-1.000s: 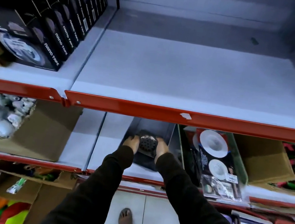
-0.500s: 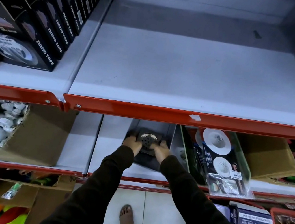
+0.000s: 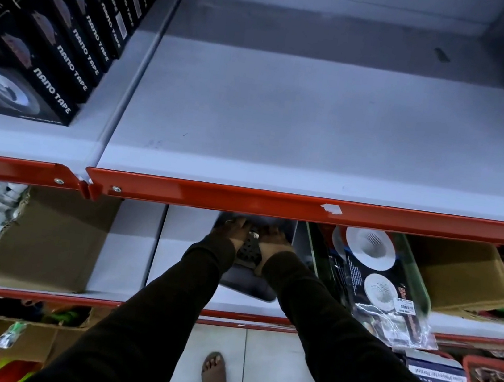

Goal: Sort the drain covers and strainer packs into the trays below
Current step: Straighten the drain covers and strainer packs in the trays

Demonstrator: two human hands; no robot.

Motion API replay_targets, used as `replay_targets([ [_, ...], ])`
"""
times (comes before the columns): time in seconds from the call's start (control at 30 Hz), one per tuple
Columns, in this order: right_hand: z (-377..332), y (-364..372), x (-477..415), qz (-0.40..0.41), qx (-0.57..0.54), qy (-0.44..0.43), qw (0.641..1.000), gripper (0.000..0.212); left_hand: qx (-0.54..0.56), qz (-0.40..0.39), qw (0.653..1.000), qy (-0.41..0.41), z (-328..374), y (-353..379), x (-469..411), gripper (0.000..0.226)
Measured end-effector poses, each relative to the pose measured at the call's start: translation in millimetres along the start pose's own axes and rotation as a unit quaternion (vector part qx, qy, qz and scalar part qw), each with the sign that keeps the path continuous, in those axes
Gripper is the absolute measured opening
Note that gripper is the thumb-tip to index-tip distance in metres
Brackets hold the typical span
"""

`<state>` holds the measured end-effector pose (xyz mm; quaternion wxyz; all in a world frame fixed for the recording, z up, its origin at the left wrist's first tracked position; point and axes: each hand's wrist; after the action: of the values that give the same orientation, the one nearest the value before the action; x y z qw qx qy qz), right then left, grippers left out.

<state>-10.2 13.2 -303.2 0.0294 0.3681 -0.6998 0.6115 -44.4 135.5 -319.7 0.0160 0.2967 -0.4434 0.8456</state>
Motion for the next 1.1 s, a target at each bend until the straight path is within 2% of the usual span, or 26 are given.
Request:
replay_targets([
  [0.07, 0.5, -2.1, 2.0, -0.004, 0.012, -0.006, 1.000, 0.064, -0.018, 0.004, 1.000, 0.016, 3.0, -0.2, 2.8, 0.044],
  [0.17, 4.8, -9.1, 17.6, 0.024, 0.044, -0.063, 0.997, 0.095, -0.111, 0.022, 0.992, 0.049, 8.9, -4.1, 16.7, 0.059],
  [0.23, 12.2, -17.5, 36.0, 0.056, -0.018, -0.073, 0.996, 0.105, -0.157, 0.059, 0.984, 0.063, 16.4, -8.1, 34.2, 0.073],
  [0.3, 26.8, -29.8, 56.8, 0.106, -0.096, -0.051, 0.988, 0.082, -0.135, 0.094, 0.985, 0.052, 31.4, -11.1, 52.7, 0.082],
  [0.37, 53.3, -43.1, 78.7, 0.195, -0.077, -0.016, 0.978, 0.058, -0.080, 0.131, 0.988, 0.021, 57.1, -8.7, 69.3, 0.071],
  [0.47, 113.2, -63.0, 103.2, 0.285, -0.082, 0.080, 0.952, 0.057, 0.073, 0.181, 0.981, 0.011, 106.4, 9.6, 84.3, 0.042],
  [0.5, 134.4, -67.9, 109.7, 0.277, -0.095, 0.126, 0.948, 0.058, 0.159, 0.157, 0.975, 0.006, 124.5, 18.3, 88.7, 0.038],
  [0.57, 177.7, -73.8, 118.1, 0.223, -0.125, 0.199, 0.946, 0.061, 0.299, 0.046, 0.953, -0.012, 163.4, 40.3, 96.1, 0.045],
  [0.63, 212.3, -72.1, 120.8, 0.148, -0.178, 0.230, 0.945, 0.064, 0.322, -0.027, 0.946, -0.029, 197.4, 64.0, 97.6, 0.050],
  [0.67, 221.6, -68.0, 119.9, 0.107, -0.208, 0.233, 0.944, 0.065, 0.307, -0.033, 0.951, -0.038, 205.4, 75.2, 95.5, 0.047],
  [0.8, 249.9, -53.1, 110.6, 0.000, -0.268, 0.208, 0.941, 0.051, 0.273, 0.017, 0.955, -0.115, 223.3, 107.3, 82.4, 0.051],
  [0.97, 245.5, -66.9, 83.2, 0.054, -0.351, 0.151, 0.923, 0.040, 0.313, 0.121, 0.936, -0.110, 219.8, 106.2, 58.9, 0.049],
  [1.1, 242.0, -64.6, 61.9, 0.067, -0.310, 0.138, 0.938, 0.037, 0.275, 0.176, 0.938, -0.119, 216.7, 111.1, 41.4, 0.053],
])
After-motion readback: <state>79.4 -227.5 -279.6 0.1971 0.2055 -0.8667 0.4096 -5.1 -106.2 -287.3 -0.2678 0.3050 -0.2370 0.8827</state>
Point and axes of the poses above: each hand's wrist, its own x-axis away from the middle knuckle, its own y-axis out of the palm, z = x × y, and after that the axes turned 2 degrees about z, right-handed
